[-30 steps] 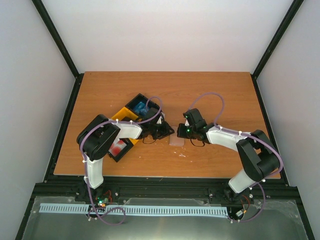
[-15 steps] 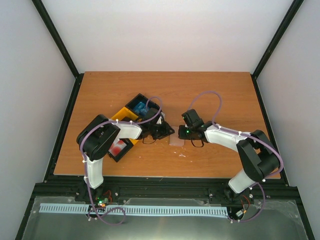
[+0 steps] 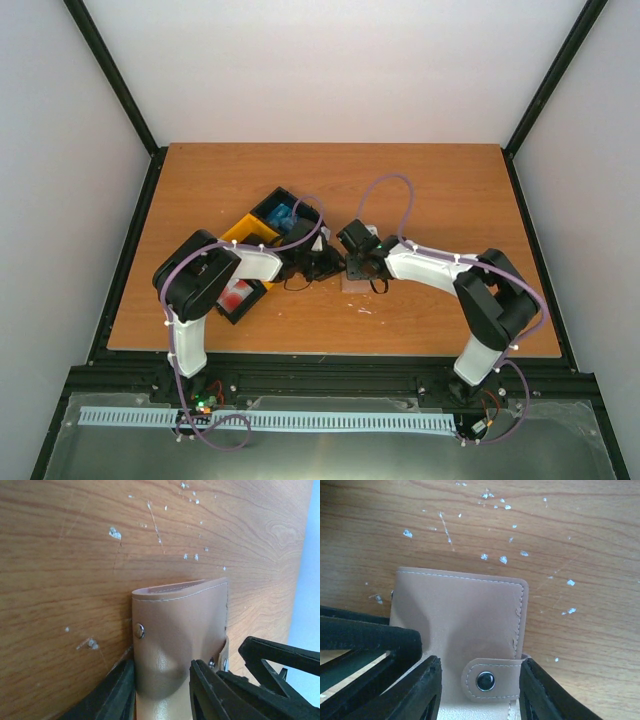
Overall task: Put the credit cards into the card holder
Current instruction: Close the card holder at the center of the board.
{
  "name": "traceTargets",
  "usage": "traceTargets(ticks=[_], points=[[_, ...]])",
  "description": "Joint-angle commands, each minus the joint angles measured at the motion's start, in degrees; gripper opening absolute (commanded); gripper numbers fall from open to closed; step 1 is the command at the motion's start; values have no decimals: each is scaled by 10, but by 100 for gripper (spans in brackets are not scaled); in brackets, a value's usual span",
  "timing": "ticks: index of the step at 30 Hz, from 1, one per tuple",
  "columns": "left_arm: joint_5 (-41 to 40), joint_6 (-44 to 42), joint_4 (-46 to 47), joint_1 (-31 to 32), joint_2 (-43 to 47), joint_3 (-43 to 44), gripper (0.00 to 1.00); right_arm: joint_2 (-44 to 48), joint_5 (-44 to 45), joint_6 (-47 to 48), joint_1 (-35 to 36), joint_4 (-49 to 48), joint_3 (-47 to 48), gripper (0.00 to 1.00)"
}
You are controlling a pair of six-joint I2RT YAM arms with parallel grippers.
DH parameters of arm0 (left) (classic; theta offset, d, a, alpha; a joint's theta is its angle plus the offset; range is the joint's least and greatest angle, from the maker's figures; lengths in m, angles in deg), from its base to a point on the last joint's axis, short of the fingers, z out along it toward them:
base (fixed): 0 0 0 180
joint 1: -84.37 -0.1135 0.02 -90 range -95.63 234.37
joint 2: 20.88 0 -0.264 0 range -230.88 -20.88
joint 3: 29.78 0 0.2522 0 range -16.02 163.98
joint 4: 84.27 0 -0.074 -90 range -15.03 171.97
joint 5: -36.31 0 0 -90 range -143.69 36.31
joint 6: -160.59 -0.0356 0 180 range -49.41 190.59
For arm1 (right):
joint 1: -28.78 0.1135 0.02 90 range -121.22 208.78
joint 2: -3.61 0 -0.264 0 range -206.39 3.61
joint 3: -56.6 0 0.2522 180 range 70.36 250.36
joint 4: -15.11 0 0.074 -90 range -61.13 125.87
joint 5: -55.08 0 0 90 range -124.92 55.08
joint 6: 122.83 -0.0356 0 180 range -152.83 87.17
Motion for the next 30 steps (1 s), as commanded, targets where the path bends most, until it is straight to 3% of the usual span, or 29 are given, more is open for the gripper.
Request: traceTargets(ticks=[1, 8, 18, 27, 30], points=[[-4, 7, -108, 13, -28, -41, 32, -25, 72, 5, 20, 39, 25, 43], [7, 14, -95, 13, -29, -48, 32, -41, 90, 5, 33, 51, 36, 38], [5, 13, -93, 13, -24, -52, 32, -54, 156, -7, 51, 85, 60, 22], [2, 11, -93, 13, -24, -53, 32, -44, 149, -14, 53, 82, 55, 3], [3, 11, -93, 13, -25, -52, 32, -43, 142, -16, 53, 79, 53, 3]])
